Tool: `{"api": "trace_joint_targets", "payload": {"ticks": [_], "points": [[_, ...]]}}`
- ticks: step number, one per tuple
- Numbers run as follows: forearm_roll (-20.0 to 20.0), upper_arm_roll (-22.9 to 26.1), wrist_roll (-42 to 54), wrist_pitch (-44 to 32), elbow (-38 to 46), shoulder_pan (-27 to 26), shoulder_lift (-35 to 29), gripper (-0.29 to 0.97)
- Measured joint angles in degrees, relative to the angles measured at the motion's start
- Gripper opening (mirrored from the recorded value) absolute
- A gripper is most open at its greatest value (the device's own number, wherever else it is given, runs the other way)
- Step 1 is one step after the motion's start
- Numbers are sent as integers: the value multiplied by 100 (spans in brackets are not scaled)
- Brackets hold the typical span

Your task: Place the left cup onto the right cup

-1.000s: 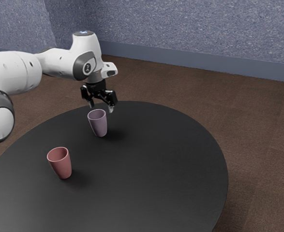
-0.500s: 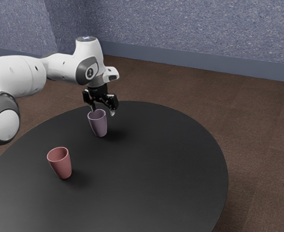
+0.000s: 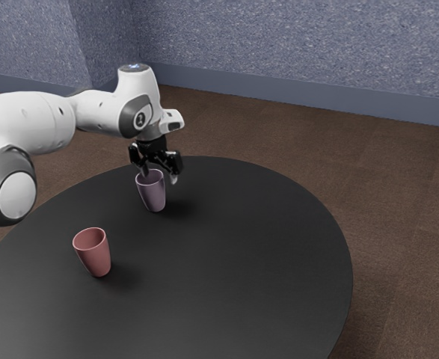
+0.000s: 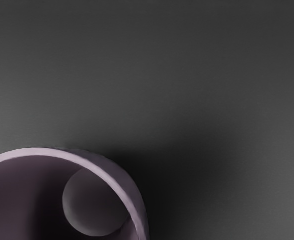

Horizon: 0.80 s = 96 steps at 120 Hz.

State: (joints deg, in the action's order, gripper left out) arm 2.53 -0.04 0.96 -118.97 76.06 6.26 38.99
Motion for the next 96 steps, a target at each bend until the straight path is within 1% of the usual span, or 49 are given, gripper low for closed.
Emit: {"api": "trace_joint_targets", "payload": {"ticks": [35,96], "points": [[-6,4,67,-49,-184,7,145,68],[-34,56,89,-71,-156,6,199,68]]}}
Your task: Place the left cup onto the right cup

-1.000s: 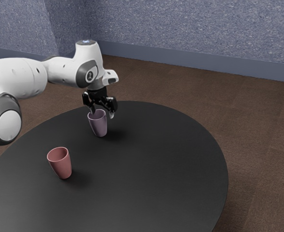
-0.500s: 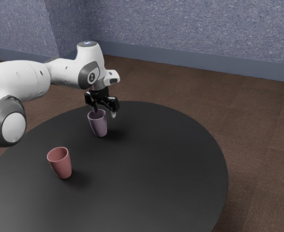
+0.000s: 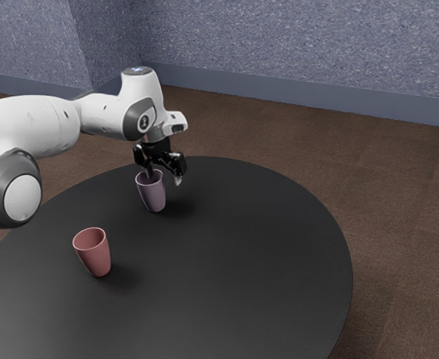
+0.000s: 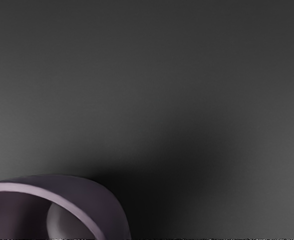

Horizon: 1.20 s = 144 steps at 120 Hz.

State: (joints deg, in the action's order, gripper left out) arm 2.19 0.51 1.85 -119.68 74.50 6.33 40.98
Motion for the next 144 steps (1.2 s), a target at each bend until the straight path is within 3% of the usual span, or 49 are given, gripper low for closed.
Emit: {"api": "trace_joint_targets", "payload": {"ticks": [40,144], "points": [[-145,-23,12,-9,48,20,82,63],[-237,-60,69,-123,112,44,188,16]]}}
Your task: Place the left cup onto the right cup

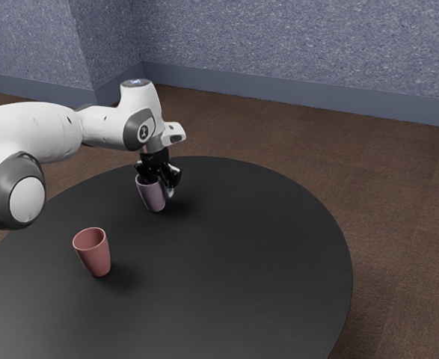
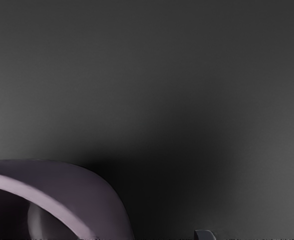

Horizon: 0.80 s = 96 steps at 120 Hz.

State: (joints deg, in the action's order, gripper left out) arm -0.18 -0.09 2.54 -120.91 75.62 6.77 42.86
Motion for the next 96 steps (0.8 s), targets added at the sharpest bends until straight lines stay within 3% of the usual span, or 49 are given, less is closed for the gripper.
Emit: {"api": "trace_joint_targets", "payload": {"ticks": [45,96], "points": [[2,-9,17,0,6,9,-13,-5],[78,-8,-19,-2,39,9,-58,-10]]}}
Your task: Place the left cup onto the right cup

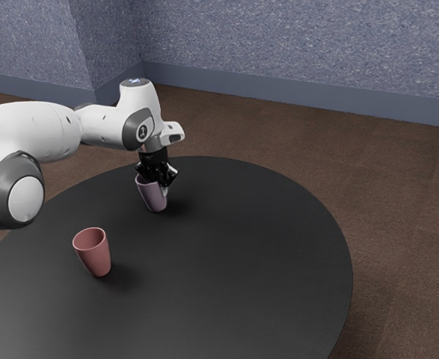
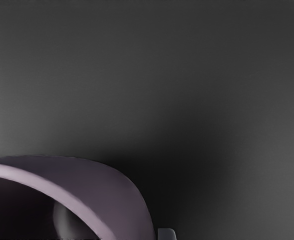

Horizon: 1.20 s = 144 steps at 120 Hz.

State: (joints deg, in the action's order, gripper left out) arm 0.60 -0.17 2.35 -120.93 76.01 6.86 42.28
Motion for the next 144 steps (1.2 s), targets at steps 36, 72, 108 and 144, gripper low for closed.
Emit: {"api": "trace_joint_targets", "payload": {"ticks": [36,72,108,144], "points": [[31,0,39,53,163,-33,-321,-10],[41,0,40,42,897,-101,-1061,-11],[270,22,-124,27,1680,-209,-1814,-11],[633,76,-474,75,2282,-338,-2502,-11]]}}
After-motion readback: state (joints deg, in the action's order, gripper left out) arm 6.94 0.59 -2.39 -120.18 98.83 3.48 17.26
